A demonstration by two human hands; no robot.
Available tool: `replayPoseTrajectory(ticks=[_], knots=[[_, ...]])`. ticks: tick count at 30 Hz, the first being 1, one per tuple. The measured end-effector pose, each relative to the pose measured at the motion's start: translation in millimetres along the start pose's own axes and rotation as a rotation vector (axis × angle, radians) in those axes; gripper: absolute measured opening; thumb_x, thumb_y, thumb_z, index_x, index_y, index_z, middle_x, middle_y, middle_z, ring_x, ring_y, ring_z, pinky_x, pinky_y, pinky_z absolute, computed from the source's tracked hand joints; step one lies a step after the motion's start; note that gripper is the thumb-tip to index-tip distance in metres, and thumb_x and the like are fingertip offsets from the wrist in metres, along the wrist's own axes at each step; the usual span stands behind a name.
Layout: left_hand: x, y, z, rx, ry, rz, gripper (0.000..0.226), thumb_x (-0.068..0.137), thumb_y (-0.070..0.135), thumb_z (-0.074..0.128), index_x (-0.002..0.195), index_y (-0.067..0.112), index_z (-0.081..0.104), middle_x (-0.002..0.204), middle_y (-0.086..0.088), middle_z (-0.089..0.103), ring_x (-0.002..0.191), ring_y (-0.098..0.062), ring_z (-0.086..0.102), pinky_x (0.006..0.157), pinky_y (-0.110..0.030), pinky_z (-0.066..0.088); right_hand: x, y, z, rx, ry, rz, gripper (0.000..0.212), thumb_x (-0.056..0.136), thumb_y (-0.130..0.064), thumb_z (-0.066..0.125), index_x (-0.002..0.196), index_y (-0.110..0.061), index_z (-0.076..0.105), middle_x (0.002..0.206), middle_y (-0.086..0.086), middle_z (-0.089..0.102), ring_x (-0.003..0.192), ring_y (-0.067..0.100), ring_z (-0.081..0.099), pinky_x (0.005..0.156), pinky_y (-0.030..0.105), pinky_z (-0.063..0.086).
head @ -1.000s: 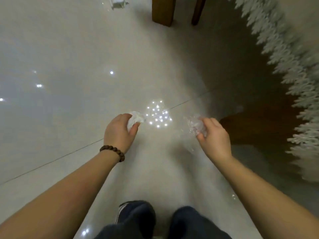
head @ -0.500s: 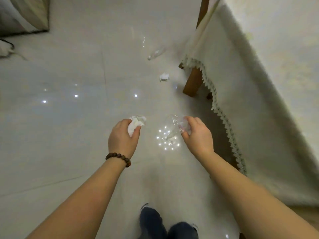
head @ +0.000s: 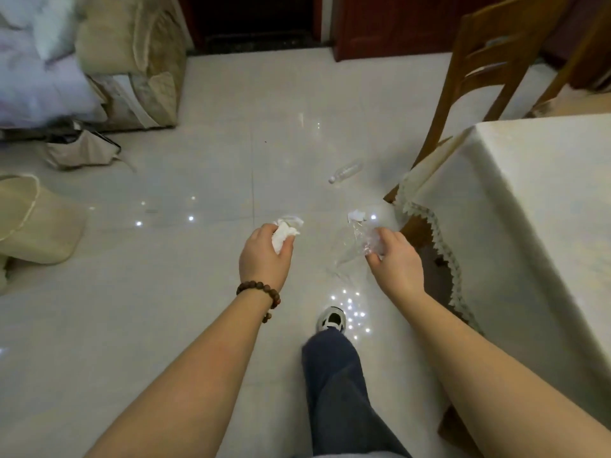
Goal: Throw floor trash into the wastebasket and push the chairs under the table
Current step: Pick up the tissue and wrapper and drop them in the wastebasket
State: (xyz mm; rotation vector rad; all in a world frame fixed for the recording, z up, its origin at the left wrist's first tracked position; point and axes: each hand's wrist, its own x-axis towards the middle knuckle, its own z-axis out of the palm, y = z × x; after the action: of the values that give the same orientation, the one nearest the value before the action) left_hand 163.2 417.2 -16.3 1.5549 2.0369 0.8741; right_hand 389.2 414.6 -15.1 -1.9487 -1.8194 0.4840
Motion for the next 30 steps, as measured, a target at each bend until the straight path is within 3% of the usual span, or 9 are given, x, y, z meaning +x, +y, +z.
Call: replayPoseTrajectory(ticks=[6,17,23,26,30], knots=[[155,40,30,0.019,-0.012,0.003,0.027,0.086,0.036,0.059,0.103,0.015,0.06,0.1,-0.006,0.062,0.088,-0.025,0.057,0.069,-0.033,0.045,172,-8,-1,0.019,0.021,0.017,0.038,0.087,-0.023,0.057,0.123,-0.015,0.05,0.112,0.01,0.059,0.096,0.028,0.057,0.079,0.04,0.049],[394,105,58,-0.006,0.014,0.002,0.026,0.088,0.036,0.058,0.104,0.016,0.059,0.097,-0.003,0.061,0.085,-0.022,0.056,0.067,-0.031,0.044,418,-45,-16,0.052,0.031,0.036,0.038,0.086,-0.019,0.056,0.123,-0.013,0.051,0.114,0.014,0.058,0.096,0.035,0.055,0.078,0.042,0.047],[542,107,91,0.003,-0.045,0.108,0.027,0.089,0.034,0.058,0.107,0.015,0.059,0.099,-0.005,0.062,0.088,-0.024,0.057,0.072,-0.034,0.047,552,-56,21,0.058,0.088,0.1,0.036,0.084,-0.018,0.059,0.119,-0.012,0.054,0.11,0.016,0.058,0.091,0.038,0.056,0.072,0.036,0.042],[628,110,102,0.036,-0.095,0.176,0.029,0.089,0.034,0.058,0.11,0.015,0.059,0.104,-0.007,0.062,0.094,-0.027,0.056,0.078,-0.038,0.048,623,-68,39,0.062,0.093,0.151,0.037,0.082,-0.016,0.059,0.118,-0.012,0.055,0.111,0.016,0.058,0.093,0.039,0.056,0.071,0.038,0.044],[737,124,111,0.063,-0.145,0.227,0.028,0.088,0.035,0.058,0.108,0.017,0.06,0.103,-0.006,0.063,0.094,-0.027,0.057,0.075,-0.035,0.046,708,-84,50,0.064,0.14,0.253,0.038,0.079,-0.012,0.06,0.117,-0.01,0.056,0.11,0.019,0.058,0.094,0.041,0.056,0.074,0.041,0.045]])
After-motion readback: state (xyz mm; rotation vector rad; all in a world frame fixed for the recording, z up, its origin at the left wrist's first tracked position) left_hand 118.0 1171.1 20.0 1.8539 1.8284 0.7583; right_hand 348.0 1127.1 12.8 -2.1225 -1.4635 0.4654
